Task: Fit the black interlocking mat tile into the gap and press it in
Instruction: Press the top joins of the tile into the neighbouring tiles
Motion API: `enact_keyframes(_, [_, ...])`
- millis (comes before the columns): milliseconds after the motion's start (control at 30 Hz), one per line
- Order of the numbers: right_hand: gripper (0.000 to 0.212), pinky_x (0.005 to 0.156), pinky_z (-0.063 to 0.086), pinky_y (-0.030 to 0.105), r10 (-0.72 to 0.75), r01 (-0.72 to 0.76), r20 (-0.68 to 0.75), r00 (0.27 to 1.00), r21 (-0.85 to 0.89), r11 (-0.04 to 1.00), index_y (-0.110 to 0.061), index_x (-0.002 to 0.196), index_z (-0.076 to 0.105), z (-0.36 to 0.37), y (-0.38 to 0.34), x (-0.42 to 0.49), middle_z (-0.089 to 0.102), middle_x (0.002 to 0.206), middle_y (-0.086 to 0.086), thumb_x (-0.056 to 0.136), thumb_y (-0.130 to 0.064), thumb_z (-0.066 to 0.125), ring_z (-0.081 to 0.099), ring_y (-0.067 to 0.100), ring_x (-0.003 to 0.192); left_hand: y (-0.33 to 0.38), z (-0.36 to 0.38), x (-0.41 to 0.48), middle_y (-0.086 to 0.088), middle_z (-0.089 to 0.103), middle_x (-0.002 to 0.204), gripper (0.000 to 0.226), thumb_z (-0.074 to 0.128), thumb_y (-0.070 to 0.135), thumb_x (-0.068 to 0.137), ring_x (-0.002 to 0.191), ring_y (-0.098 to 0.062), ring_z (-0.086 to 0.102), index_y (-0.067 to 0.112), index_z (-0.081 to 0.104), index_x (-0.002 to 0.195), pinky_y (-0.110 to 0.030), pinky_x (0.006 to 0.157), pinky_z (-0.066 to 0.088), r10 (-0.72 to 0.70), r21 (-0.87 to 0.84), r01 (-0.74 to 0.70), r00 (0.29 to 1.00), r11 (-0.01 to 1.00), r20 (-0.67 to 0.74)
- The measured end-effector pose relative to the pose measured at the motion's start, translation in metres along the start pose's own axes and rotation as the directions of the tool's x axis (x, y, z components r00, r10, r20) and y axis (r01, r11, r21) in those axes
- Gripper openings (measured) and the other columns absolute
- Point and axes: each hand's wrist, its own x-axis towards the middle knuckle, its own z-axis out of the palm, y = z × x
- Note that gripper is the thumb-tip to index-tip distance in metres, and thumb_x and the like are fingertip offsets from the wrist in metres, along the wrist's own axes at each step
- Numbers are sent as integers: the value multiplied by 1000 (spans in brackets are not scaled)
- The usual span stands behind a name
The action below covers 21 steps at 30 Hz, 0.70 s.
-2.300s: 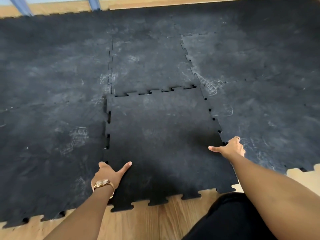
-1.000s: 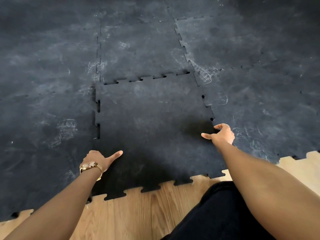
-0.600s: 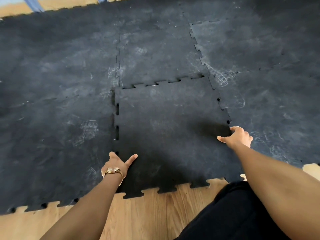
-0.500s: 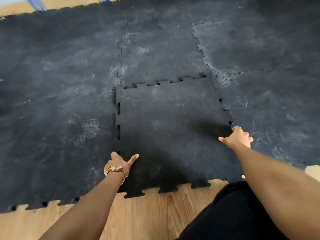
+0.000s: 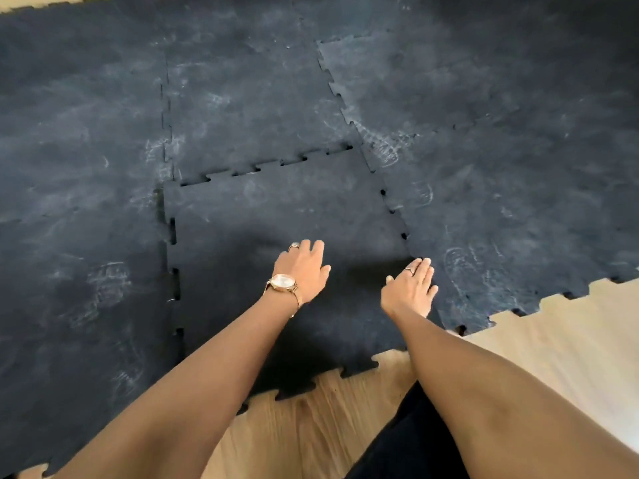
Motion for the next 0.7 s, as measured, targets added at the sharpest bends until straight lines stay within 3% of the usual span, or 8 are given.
enact_keyframes(67, [66,120,12,44,-59,59,-13,998,21,998,2,151,3,0,9,0,-2,162,14,99,-11,40,0,27,150,16,11,23,-12,52,126,43,46,39,96,116,-30,49,9,42,127,-39,88,43,50,-56,-51,999,997,-21])
enact_keyframes(133, [66,117,24,41,-45,48,-36,998,99,994,1,152,6,0,16,-4,-1,163,11,97,-4,41,4,26,150,28,26,44,-16,45,136,49,46,43,96,126,-31,43,7,41,129,-40,101,37,16,-59,-17,1000,998,-16])
enact_keyframes(233, [55,91,47,36,17,2,-106,994,175,985,1,147,25,2,23,-8,15,159,6,99,-13,47,20,21,144,39,49,60,-21,25,154,59,43,46,97,144,-35,20,5,34,138,-45,116,21,-68,-95,66,998,993,-13])
enact_keyframes(333, [42,77,45,30,-11,24,-134,991,90,996,-1,136,40,2,28,-1,28,149,4,99,-17,50,31,21,133,47,67,62,-22,18,157,63,39,46,97,147,-35,13,5,29,144,-47,120,13,-120,-159,105,989,982,-91])
enact_keyframes(467, [43,89,48,31,-90,88,-109,990,-28,996,2,138,41,4,29,6,28,150,12,100,-17,47,32,27,132,50,85,59,-22,20,157,69,24,50,96,147,-35,16,5,26,149,-49,120,12,-146,-156,115,969,981,-201])
enact_keyframes(567, [42,88,48,28,-74,71,-57,996,-44,996,2,137,41,1,25,9,26,149,13,101,-17,45,31,26,131,51,89,60,-20,16,159,71,23,50,95,148,-33,12,9,19,152,-49,120,6,-148,-105,128,968,986,-201])
enact_keyframes(633, [45,79,48,29,-75,74,-1,997,-88,993,-1,139,39,-9,27,12,28,146,10,101,-23,47,33,25,127,51,88,61,-19,15,159,71,23,50,95,148,-33,10,9,17,152,-50,120,6,-142,-101,125,972,987,-190])
enact_keyframes(700, [40,74,47,33,-140,147,57,988,-138,979,-4,125,52,-23,33,19,39,134,6,96,-31,56,39,25,118,50,87,60,-20,16,159,70,23,50,95,148,-33,11,9,18,152,-51,120,9,-141,-101,123,972,987,-187])
